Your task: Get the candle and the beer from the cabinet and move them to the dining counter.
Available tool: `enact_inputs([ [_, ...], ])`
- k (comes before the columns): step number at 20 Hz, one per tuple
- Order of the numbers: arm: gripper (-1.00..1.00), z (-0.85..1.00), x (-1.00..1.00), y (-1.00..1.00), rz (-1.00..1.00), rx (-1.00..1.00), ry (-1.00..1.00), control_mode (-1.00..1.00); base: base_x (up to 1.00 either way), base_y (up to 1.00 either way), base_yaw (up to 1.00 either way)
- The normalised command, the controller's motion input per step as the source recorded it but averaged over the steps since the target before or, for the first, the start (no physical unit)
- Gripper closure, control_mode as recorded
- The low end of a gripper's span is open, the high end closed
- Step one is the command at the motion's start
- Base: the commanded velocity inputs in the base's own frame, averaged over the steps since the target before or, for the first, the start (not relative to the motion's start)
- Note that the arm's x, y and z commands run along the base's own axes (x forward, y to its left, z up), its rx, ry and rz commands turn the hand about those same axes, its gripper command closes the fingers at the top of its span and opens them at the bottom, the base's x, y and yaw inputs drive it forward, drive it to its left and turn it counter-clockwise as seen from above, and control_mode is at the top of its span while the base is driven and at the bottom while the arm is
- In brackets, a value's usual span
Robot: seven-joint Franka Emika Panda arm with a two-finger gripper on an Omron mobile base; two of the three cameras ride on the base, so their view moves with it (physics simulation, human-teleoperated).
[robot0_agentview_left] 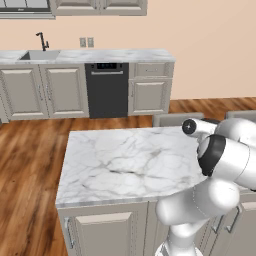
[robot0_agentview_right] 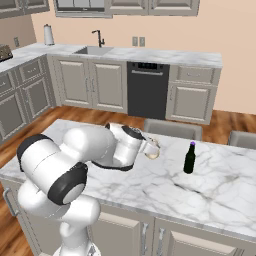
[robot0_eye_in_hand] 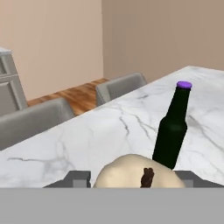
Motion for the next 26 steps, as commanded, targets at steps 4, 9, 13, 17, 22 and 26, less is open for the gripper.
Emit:
enact_inputs([
  [4, 1.0, -0.29, 0.19, -0.09, 0.0, 0.01, 0.01, -1.0, 0.0, 0.0, 0.0],
  [9, 1.0, -0.38, 0.13, 0.0, 0.0, 0.0, 0.0, -1.0, 0.0, 0.0, 0.0],
  [13, 1.0, -0.43, 0.03, 0.0, 0.0, 0.0, -0.03, -1.0, 0.0, 0.0, 0.0],
  [17, 1.0, -0.46, 0.0, 0.0, 0.0, -0.03, -0.09, -1.0, 0.0, 0.0, 0.0],
  [22, 1.0, -0.42, 0.0, 0.0, 0.0, -0.01, -0.08, -1.0, 0.0, 0.0, 0.0],
  [26, 1.0, -0.34, 0.0, 0.0, 0.0, 0.0, -0.07, -1.0, 0.0, 0.0, 0.0],
])
